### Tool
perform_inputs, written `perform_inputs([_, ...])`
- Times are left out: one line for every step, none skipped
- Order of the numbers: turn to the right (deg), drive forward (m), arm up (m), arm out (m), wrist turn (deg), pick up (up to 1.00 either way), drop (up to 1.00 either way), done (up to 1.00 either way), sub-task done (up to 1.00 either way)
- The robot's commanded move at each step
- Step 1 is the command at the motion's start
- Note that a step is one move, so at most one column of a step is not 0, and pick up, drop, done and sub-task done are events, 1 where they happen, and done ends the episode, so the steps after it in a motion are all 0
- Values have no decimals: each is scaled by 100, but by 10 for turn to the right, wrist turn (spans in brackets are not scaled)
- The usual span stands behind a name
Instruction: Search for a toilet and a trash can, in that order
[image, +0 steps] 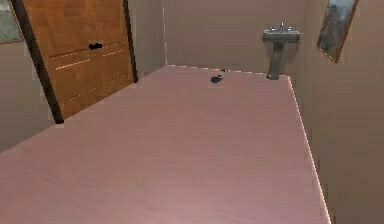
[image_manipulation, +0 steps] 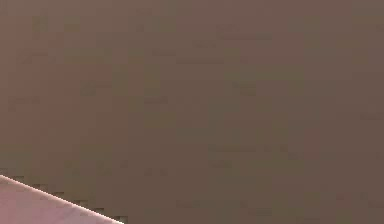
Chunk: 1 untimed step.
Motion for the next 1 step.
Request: perform_inputs([0, 10, 0, 0, 0, 0, 0, 0, 0])
